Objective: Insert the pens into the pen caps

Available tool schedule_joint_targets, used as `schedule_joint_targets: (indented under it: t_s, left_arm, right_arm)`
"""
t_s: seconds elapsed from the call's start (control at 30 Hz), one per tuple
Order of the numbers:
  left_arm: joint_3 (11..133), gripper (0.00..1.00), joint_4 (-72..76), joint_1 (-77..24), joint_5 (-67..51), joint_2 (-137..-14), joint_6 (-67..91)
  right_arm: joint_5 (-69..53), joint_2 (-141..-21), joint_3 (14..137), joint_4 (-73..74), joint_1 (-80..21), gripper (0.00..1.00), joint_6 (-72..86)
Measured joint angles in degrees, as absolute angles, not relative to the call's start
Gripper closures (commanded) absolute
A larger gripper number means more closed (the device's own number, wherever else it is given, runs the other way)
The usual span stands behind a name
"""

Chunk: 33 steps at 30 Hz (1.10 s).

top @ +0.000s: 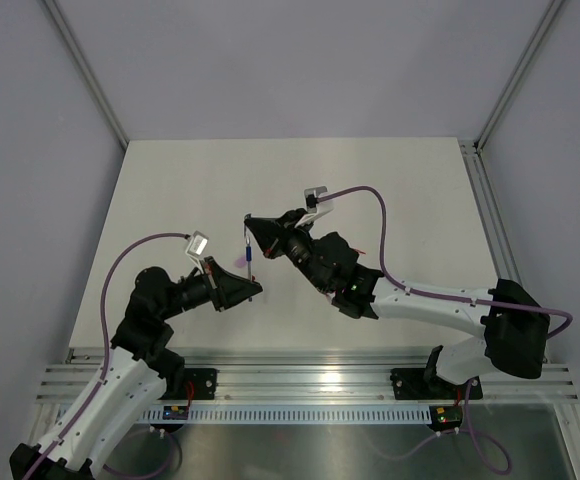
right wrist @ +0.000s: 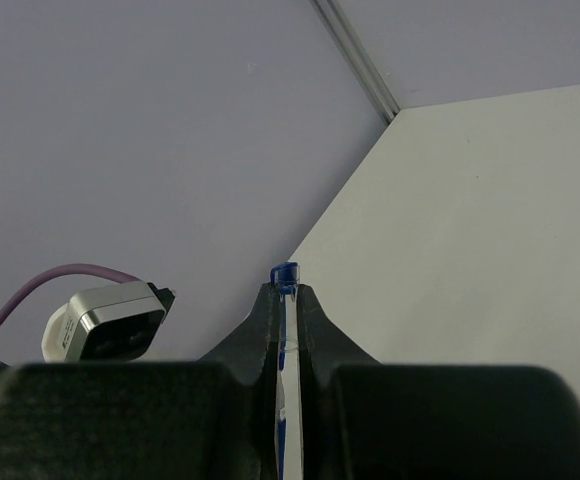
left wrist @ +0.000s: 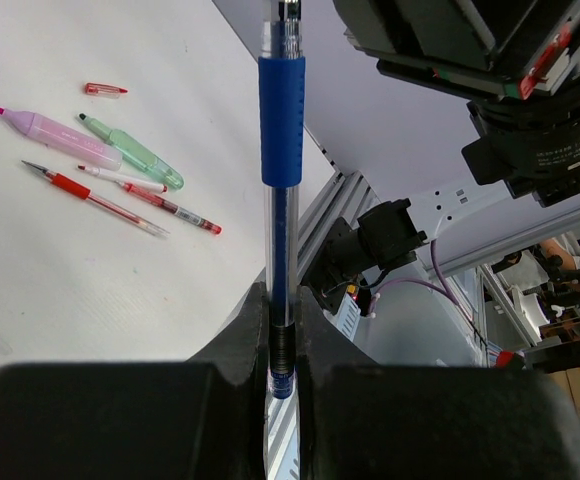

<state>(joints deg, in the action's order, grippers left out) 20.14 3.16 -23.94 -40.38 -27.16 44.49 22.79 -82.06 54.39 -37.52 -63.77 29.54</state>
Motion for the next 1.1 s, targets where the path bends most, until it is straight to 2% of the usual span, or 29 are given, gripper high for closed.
schedule_joint_targets:
  t_s: [1.1]
  left_arm:
    - [20.1,1.0,2.4,-24.0,-40.3,-27.0,44.4]
  right_arm:
    - [19.2,-79.9,52.8,-34.7,-63.8,1.0,31.2]
